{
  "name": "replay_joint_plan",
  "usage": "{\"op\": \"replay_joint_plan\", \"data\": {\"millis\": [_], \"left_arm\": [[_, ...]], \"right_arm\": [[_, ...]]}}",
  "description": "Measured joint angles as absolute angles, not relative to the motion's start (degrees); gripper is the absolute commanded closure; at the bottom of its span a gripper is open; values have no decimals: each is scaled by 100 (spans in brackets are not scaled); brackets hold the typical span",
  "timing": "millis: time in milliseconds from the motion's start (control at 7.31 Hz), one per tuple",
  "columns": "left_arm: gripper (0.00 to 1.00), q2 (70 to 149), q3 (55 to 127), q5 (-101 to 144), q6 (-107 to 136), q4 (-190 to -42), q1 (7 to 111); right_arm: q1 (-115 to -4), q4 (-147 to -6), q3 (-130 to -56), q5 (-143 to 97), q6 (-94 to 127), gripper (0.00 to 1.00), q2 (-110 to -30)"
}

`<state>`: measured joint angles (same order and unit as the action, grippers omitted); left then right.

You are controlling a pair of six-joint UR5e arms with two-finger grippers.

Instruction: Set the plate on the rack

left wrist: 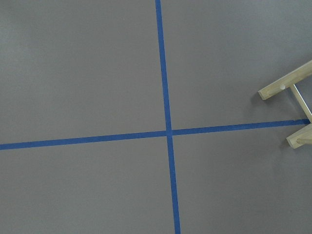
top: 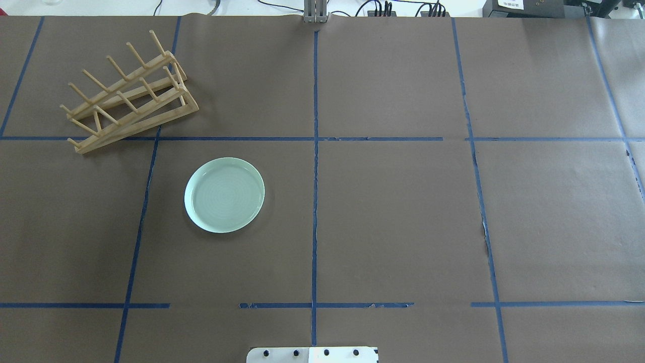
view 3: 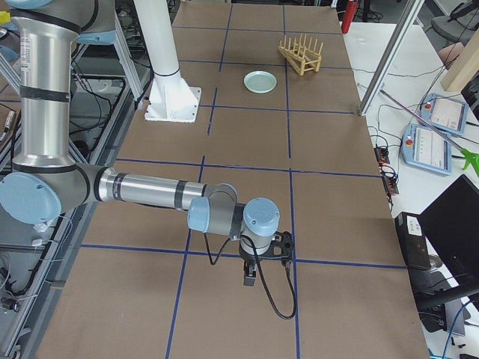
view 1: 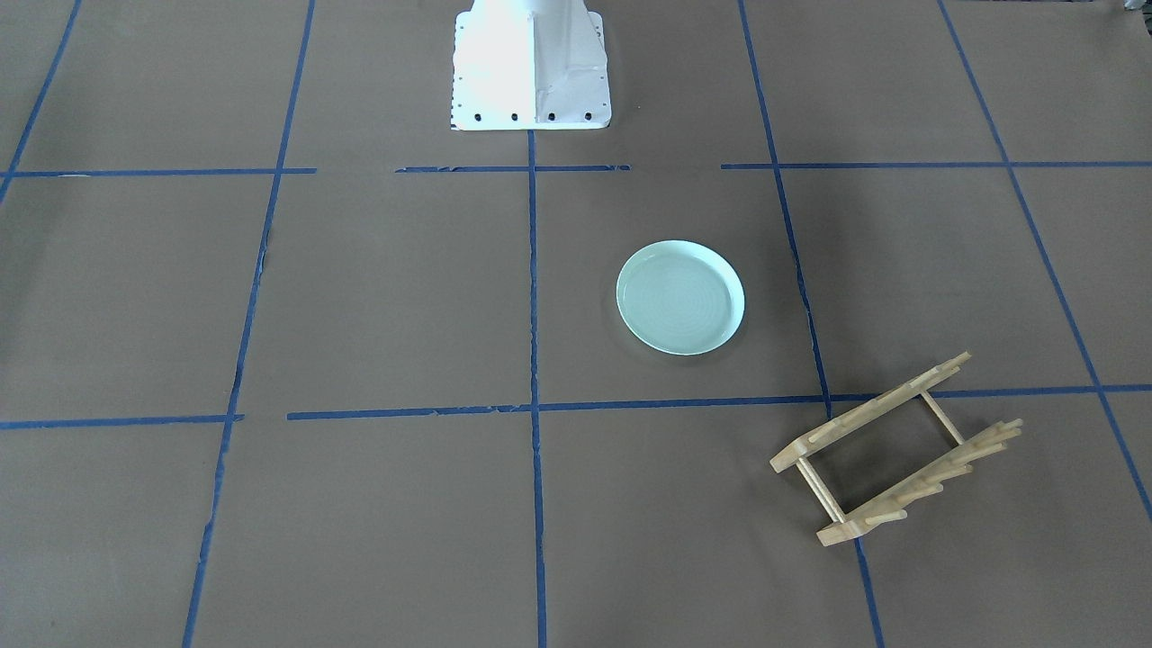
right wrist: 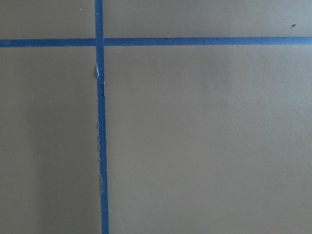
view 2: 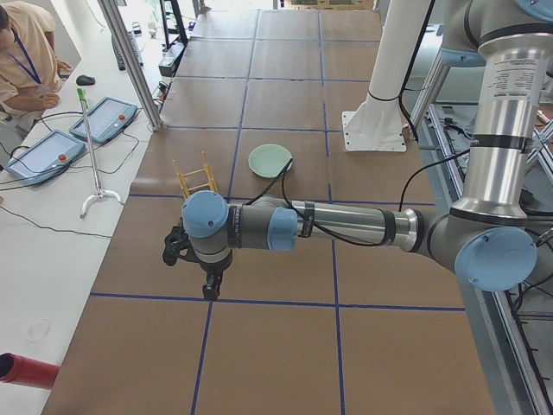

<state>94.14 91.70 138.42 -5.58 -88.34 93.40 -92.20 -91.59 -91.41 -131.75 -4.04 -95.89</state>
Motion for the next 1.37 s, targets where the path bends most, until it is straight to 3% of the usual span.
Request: {"op": "replay_joint_plan", "data": {"millis": [1368], "left_arm": [[0, 9220, 9554, 13841, -579, -9108, 9292]], "right_arm": [[-9220, -9164, -9141, -13175, -401, 0, -9589]]}}
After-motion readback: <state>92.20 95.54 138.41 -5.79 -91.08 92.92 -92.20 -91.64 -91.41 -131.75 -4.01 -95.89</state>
